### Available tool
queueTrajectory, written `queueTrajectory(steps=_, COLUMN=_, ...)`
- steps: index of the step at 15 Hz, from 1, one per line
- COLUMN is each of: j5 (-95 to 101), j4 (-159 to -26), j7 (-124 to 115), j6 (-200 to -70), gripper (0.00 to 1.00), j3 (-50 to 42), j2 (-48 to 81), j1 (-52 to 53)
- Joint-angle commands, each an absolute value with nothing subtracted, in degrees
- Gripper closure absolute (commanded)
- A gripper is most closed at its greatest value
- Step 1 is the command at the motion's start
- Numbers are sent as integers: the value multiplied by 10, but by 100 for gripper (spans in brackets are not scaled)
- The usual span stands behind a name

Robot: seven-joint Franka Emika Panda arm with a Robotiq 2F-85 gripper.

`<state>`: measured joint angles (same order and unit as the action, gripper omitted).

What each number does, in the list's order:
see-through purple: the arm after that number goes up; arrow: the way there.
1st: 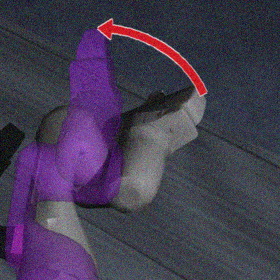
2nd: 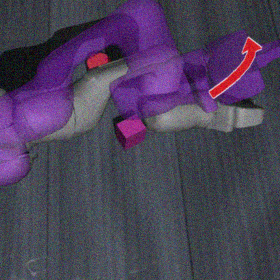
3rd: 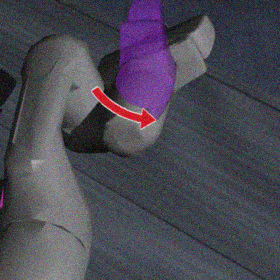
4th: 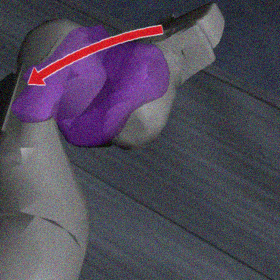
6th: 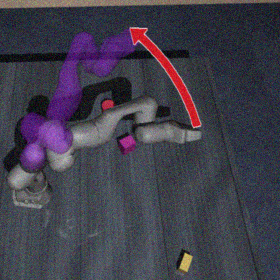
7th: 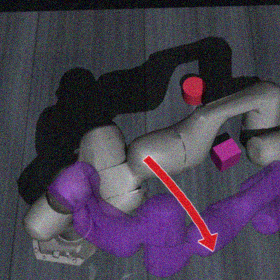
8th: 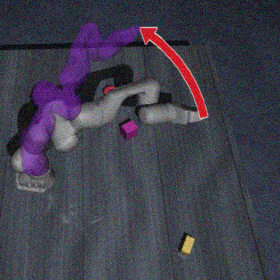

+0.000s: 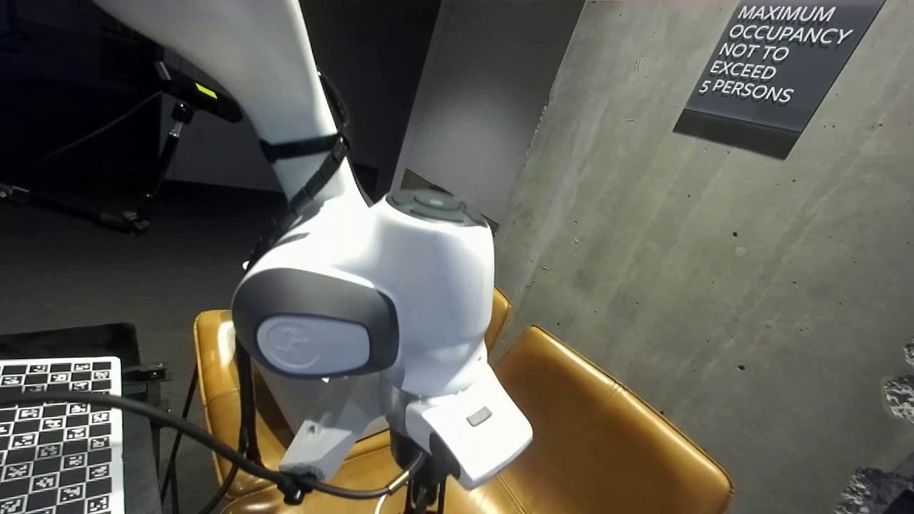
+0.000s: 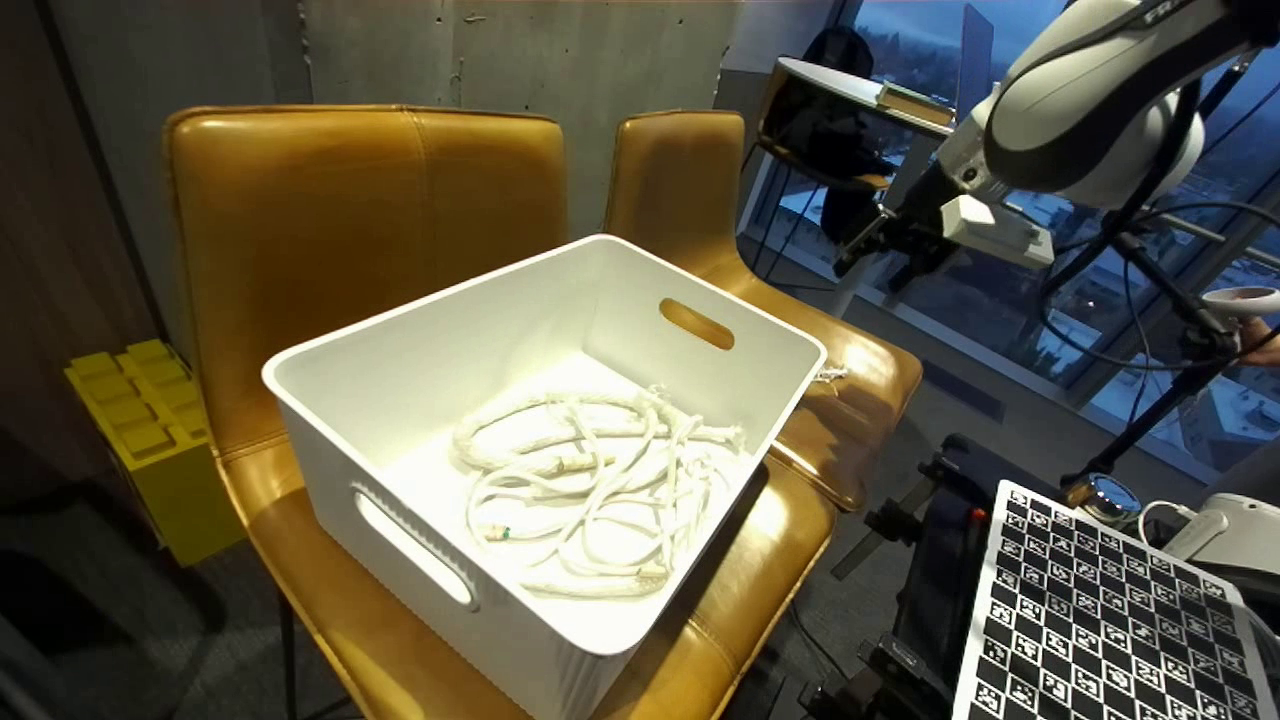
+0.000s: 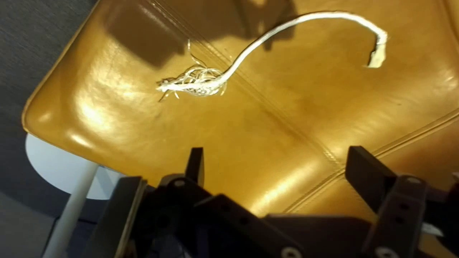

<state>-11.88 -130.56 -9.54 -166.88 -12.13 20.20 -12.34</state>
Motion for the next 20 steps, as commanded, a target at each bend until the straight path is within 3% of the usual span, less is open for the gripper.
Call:
queueTrajectory(steps=1, j5=-134, j4=-1262, j7=-185, j6=-1693, gripper=0, j3=-147, j2=282, j1=-107)
queueTrajectory(steps=20, j5=-173, j4=-1077, j7=-277, j6=-1690, gripper=1, j3=-163, j2=530, j1=-114)
